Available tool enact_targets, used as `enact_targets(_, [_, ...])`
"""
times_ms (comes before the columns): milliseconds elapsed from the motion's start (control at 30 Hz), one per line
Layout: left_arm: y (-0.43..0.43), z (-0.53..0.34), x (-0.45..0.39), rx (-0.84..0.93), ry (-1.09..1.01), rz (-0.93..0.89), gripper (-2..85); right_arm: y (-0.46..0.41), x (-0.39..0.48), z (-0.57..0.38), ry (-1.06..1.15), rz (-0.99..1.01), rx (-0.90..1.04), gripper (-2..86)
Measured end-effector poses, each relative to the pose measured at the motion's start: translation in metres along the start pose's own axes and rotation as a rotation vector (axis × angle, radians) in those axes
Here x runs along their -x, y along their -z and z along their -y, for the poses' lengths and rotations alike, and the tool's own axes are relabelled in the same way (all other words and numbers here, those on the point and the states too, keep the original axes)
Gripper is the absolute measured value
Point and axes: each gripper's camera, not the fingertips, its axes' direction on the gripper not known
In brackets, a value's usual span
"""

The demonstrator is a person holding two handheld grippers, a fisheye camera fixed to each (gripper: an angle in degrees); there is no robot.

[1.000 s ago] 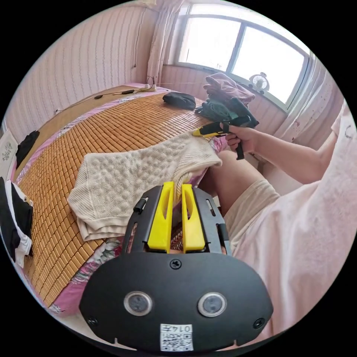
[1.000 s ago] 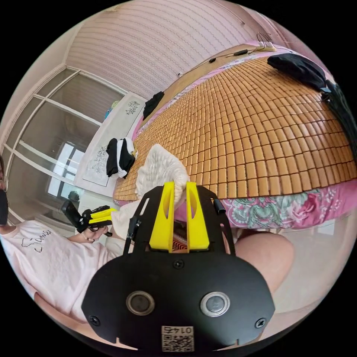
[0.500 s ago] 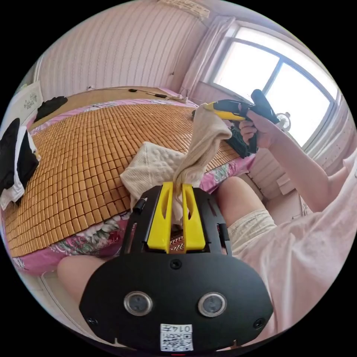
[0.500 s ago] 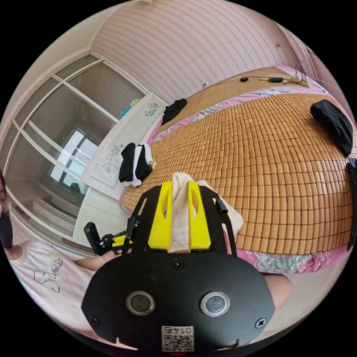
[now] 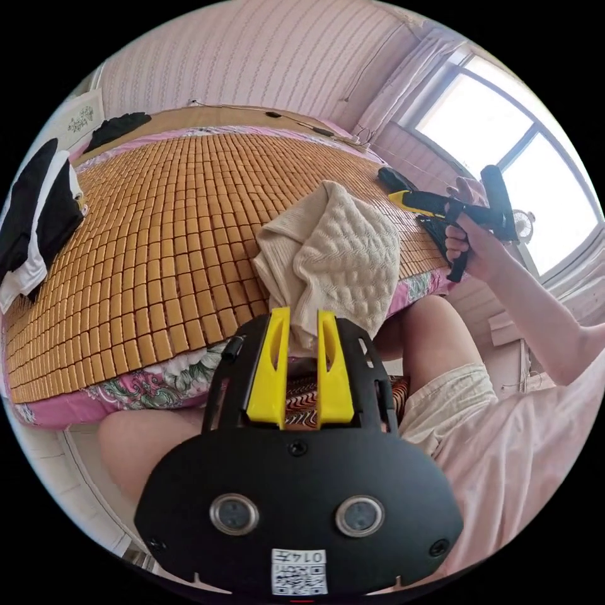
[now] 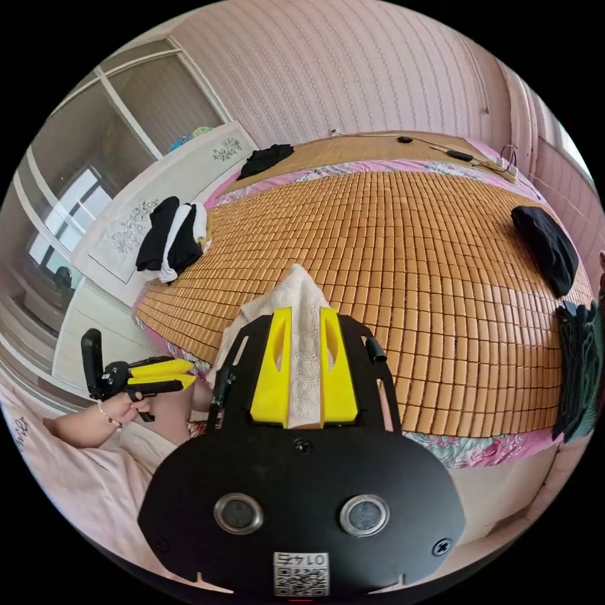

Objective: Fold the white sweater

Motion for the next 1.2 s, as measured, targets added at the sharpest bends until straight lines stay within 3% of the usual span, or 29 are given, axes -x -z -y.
enact_targets(133, [-0.049,0.027,-0.014,0.103,-0.076,0.071,6.6,-0.017,0.033,0.018,0.142,-0.162,0.046,9.7])
enact_targets(233, [-0.071,0.033,-0.016,0.159,-0.118,0.105,2.5,-0.042,0.049,0.030,0.273,-0.098,0.075,12.7])
enact_targets(467, [-0.028,0.024,-0.010,0.041,-0.045,0.020,-0.2,-0.071,0.096,0.076,0.443,-0.096,0.098,3.1])
enact_targets(600, [-0.066,0.028,0.002,0.128,0.003,0.079,-0.2,-0.118,0.099,0.094,0.409,-0.110,0.213,-0.1])
enact_targets(700, [-0.092,0.045,0.012,0.237,0.045,0.009,-0.1,-0.145,0.094,0.106,0.383,-0.144,0.283,-0.8])
enact_targets(833, [-0.099,0.059,0.013,0.221,0.011,0.015,1.2,-0.149,0.081,0.126,0.352,-0.112,0.300,-0.9])
enact_targets(900, [-0.098,0.063,0.014,0.226,0.015,0.009,2.5,-0.129,0.070,0.131,0.299,-0.068,0.216,-0.8])
enact_targets(967, [-0.090,0.069,0.013,0.214,-0.006,0.071,4.1,-0.068,0.050,0.119,0.211,0.066,-0.084,-0.5])
enact_targets(1100, [-0.077,0.084,0.014,0.091,-0.047,0.049,7.9,0.003,0.000,0.067,0.012,0.113,-0.266,1.5])
enact_targets(1200, [-0.092,0.112,0.017,0.018,-0.049,-0.025,14.2,0.022,-0.048,0.013,-0.227,0.110,-0.272,14.9])
